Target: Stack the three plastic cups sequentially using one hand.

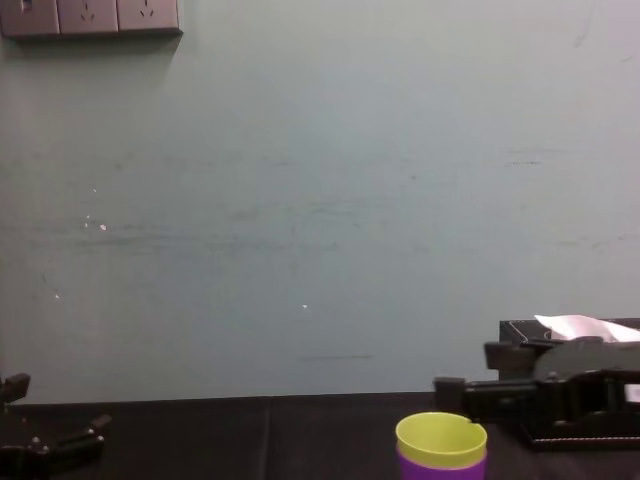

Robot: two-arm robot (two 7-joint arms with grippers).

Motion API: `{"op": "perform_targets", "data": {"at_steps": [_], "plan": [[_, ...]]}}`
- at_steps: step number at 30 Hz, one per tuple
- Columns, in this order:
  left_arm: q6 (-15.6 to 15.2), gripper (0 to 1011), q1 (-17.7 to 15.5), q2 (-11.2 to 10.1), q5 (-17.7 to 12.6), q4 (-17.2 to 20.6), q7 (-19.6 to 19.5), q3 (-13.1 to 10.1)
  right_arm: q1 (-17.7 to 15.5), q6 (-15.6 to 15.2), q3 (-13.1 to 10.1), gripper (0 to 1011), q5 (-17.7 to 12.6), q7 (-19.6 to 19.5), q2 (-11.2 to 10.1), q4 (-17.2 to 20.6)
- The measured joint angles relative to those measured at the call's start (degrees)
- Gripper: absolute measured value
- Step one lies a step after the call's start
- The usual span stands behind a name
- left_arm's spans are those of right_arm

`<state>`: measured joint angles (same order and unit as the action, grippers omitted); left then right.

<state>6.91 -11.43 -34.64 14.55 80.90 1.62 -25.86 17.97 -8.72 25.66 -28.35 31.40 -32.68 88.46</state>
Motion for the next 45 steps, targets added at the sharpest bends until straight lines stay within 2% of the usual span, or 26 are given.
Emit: {"op": "perform_targets", "data": {"at_steps": [7, 13, 18, 27, 34, 45], "plan": [[0.0, 1011, 0.0, 0.0, 0.0, 0.0, 0.0, 0.0, -5.6, 3.4, -2.2, 1003, -2.7, 2.9, -5.4, 5.0], [0.0, 1011, 0.0, 0.0, 0.0, 0.0, 0.0, 0.0, -9.4, 6.1, -2.4, 1003, -2.7, 3.7, -8.0, 6.6], [0.0, 1011, 0.0, 0.0, 0.0, 0.0, 0.0, 0.0, -11.2, 7.0, -2.0, 1003, -2.3, 4.2, -8.8, 6.8], [0.0, 1011, 0.0, 0.0, 0.0, 0.0, 0.0, 0.0, -12.1, 7.8, -0.3, 1003, -0.5, 4.7, -8.6, 5.8], [0.0, 1011, 0.0, 0.0, 0.0, 0.0, 0.0, 0.0, -11.3, 7.6, 1.7, 1003, 1.5, 5.0, -7.0, 3.3], [0.0, 1011, 0.0, 0.0, 0.0, 0.0, 0.0, 0.0, -9.7, 7.0, 3.5, 1003, 3.4, 5.2, -5.1, 1.2]]}}
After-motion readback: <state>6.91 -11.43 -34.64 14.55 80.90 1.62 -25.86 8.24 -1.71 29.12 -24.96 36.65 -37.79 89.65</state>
